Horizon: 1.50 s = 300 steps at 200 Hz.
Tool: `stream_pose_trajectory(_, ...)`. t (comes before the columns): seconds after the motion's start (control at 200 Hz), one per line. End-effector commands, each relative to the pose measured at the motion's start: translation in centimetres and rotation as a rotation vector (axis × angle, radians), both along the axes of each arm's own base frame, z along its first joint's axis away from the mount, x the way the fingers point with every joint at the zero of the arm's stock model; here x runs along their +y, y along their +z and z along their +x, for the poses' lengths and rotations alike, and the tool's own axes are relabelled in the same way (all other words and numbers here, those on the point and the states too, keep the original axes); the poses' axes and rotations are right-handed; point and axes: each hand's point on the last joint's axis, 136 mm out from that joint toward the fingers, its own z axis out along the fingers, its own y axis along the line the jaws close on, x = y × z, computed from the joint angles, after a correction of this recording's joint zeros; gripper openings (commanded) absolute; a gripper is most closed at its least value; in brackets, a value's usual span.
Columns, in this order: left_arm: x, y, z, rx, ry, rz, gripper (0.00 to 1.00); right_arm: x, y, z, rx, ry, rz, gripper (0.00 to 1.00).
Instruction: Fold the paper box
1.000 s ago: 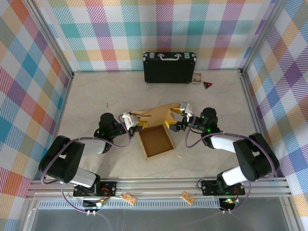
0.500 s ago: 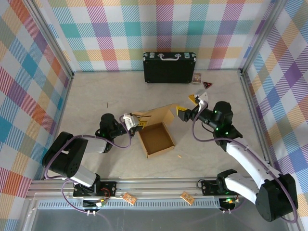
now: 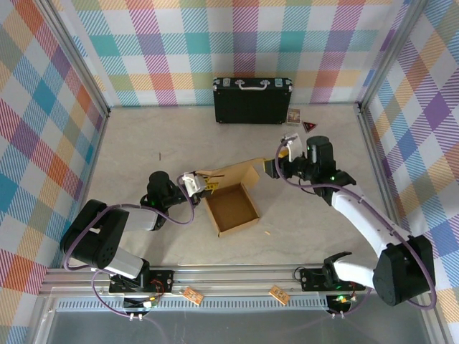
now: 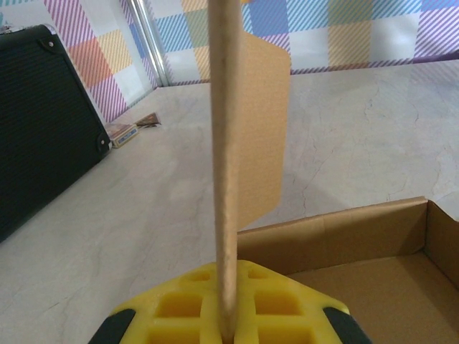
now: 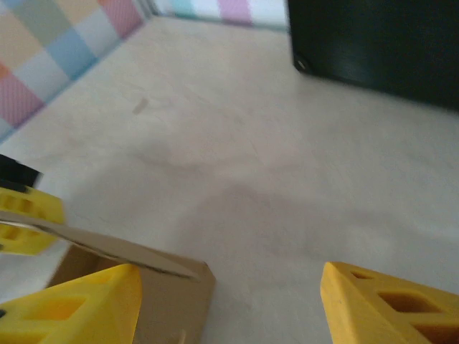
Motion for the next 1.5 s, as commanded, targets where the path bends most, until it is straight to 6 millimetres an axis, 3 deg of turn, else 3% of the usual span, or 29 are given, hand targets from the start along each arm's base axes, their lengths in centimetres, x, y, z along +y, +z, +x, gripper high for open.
stream_pose_trajectory(0.0, 0.1, 0.7, -0.4, -0.038, -0.020, -0.016, 0.00, -3.4, -2.5, 0.9, 0.081, -0.209, 0.033, 0.58)
stream_pose_trajectory(0.085, 0.0, 0.7, -0.4, -0.036, -0.022, -0.017, 0.00, -3.2, -4.7, 1.5, 0.195, -0.212, 0.063, 0.53)
stream_pose_trajectory(0.285, 0.0, 0.8, -0.6, -0.036, -0.028, -0.021, 0.00, 2.7, -5.7, 1.2, 0.338, 0.040, 0.247, 0.40)
stream_pose_trajectory(0.445, 0.0, 0.8, -0.8, -0.040, -0.030, -0.021, 0.00, 5.7, -6.4, -0.5, 0.392, 0.155, 0.267, 0.27)
stream_pose_trajectory(0.67, 0.1, 0.8, -0.8, -0.044, -0.023, -0.018, 0.00, 8.3, -7.3, -3.0, 0.452, 0.259, 0.294, 0.23)
stream_pose_trajectory(0.925, 0.2, 0.6, -1.4, -0.047, -0.026, -0.010, 0.00, 8.3, -8.4, -3.4, 0.486, 0.253, 0.272, 0.20)
stream_pose_trajectory(1.18, -0.7, -1.5, -3.5, -0.046, -0.076, 0.152, 0.00, 8.2, -8.4, -3.2, 0.486, 0.236, 0.262, 0.24)
stream_pose_trajectory(1.495, -0.7, -2.4, -3.8, -0.092, -0.065, 0.213, 0.00, 6.9, -8.1, -3.1, 0.452, 0.194, 0.192, 0.33)
